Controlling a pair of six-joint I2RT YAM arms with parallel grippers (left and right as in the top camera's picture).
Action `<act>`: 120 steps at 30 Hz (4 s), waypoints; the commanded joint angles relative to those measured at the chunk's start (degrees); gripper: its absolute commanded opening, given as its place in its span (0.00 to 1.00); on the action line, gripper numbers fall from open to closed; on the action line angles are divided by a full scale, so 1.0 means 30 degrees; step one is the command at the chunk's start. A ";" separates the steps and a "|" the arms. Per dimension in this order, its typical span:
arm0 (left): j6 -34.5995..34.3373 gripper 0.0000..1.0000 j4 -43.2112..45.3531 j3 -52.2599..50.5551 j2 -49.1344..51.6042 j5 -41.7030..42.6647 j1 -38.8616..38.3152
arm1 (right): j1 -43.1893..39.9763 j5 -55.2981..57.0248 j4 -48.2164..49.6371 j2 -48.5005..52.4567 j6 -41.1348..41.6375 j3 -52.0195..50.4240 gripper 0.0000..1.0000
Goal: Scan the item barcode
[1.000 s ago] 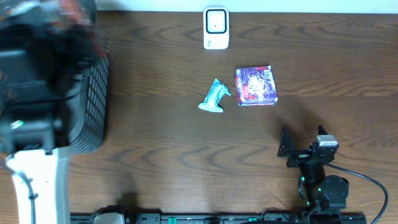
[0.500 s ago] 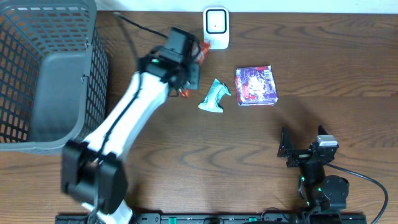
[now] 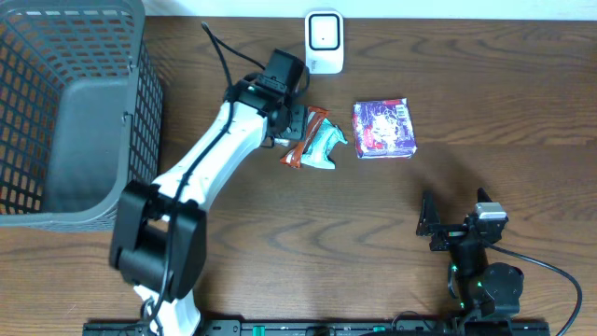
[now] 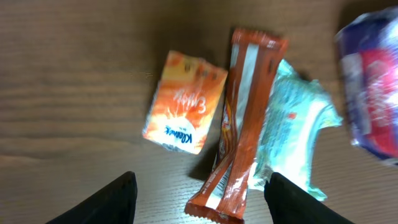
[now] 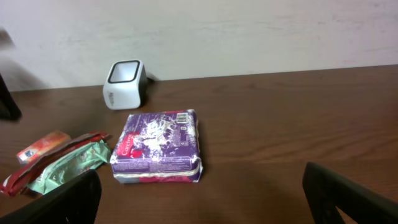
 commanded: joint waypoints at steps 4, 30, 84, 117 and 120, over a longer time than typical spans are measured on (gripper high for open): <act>-0.0539 0.82 -0.1042 0.0962 -0.5384 -0.3279 0.2229 | -0.0022 -0.0095 -0.0029 -0.0102 -0.0175 -0.0058 0.99; -0.2259 0.98 -0.7868 0.0954 -0.9282 -0.3162 0.4226 | -0.0022 -0.8502 0.4685 -0.0102 1.3697 -0.0058 0.99; -0.2259 0.98 -0.7861 0.0954 -0.9282 -0.3162 0.4226 | -0.2776 -1.5307 -1.8054 4.3401 -0.7745 3.0323 0.45; -0.2259 0.98 -0.7868 0.0954 -0.9282 -0.3162 0.4226 | 0.3687 1.4943 -2.0567 3.9903 0.6768 3.2399 0.23; -0.2259 0.98 -0.7861 0.0954 -0.9282 -0.3162 0.4226 | 0.5034 1.4171 -2.0327 4.0508 0.6768 3.2407 0.39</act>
